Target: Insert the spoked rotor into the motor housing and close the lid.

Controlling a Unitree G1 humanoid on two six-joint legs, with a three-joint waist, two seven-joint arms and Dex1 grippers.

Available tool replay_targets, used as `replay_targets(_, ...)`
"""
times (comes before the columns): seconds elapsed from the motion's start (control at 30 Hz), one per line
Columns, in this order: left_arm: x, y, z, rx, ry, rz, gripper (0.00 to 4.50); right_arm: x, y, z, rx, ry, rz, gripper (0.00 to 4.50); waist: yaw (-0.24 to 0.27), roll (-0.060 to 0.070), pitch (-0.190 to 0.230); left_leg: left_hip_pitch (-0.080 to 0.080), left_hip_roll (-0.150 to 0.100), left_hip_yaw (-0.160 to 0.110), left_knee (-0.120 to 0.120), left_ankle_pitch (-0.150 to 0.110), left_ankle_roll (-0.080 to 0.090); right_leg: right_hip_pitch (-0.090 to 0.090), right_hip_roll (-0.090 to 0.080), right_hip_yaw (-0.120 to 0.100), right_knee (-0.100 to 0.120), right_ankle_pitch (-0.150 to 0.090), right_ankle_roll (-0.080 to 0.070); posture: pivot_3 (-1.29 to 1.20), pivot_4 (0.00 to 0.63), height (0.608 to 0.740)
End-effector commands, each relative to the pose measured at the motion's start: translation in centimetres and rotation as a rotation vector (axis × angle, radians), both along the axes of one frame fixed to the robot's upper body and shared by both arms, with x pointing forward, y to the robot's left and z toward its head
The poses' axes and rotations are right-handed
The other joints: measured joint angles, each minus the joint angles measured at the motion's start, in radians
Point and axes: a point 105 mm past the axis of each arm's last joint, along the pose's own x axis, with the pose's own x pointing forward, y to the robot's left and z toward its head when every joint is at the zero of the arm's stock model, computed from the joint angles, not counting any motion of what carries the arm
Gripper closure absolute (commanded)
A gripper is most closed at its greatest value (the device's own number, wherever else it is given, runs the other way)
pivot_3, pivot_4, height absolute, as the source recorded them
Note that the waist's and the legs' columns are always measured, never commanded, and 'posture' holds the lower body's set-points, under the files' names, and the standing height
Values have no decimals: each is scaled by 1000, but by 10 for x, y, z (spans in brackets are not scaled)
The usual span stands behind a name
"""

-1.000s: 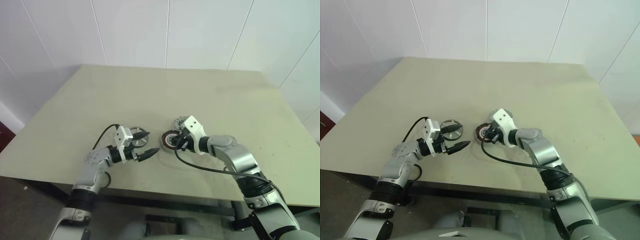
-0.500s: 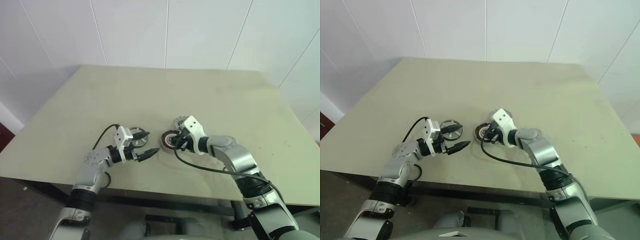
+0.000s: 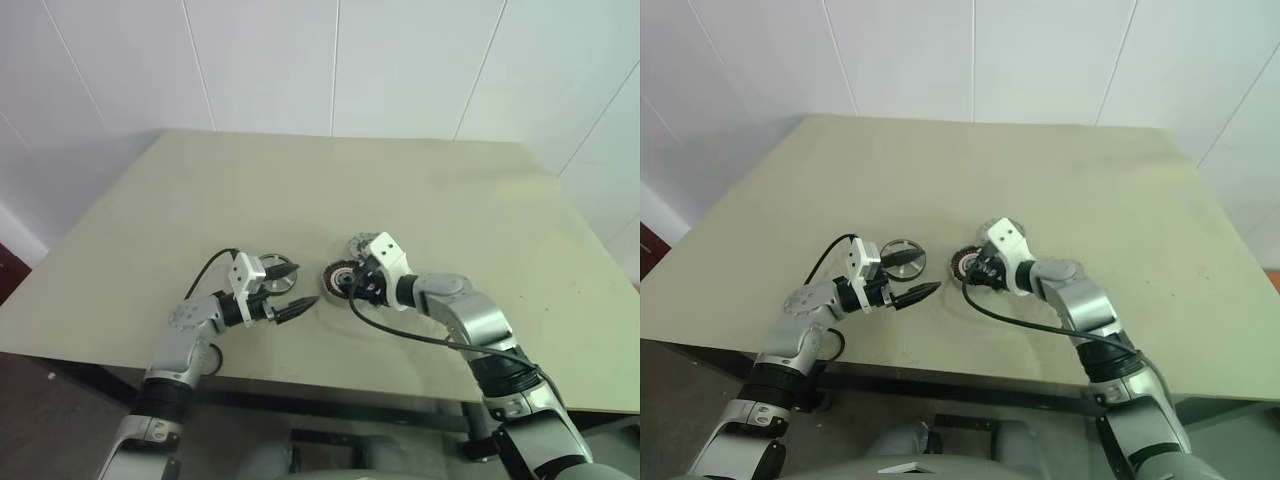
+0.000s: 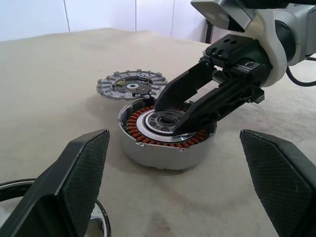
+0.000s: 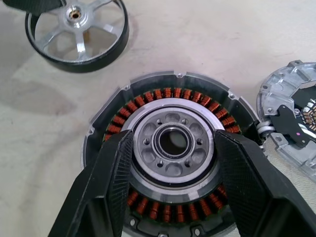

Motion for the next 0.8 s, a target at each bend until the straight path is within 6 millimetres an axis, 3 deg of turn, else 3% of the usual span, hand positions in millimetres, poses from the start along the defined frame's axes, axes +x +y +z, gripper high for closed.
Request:
replay_targets(0.03, -1, -3, 4, 7, -28, -15, 0, 10, 3, 31, 129, -93, -28, 1772, 0, 0, 0, 0, 0, 0, 0, 0, 0, 0, 0, 0, 0, 1, 1, 0, 0, 740)
replay_targets(0.13, -2, -4, 4, 8, -25, -18, 0, 15, -1, 34, 148, -111, -62, 1772, -1, 0, 0, 0, 0, 0, 0, 0, 0, 0, 0, 0, 0, 1, 2, 0, 0, 740)
replay_targets(0.4, 0, -3, 7, -16, -21, -10, 0, 6, -4, 9, 25, -104, -24, 4377, -1, 0, 0, 0, 0, 0, 0, 0, 0, 0, 0, 0, 0, 1, 1, 0, 0, 740)
replay_targets(0.8, -2, -2, 3, 4, -11, -14, 0, 3, 5, -14, -9, -43, -68, 4448, -17, 0, 0, 5, 0, 0, 0, -1, -1, 5, 0, 0, 0, 0, -1, 0, 0, 740)
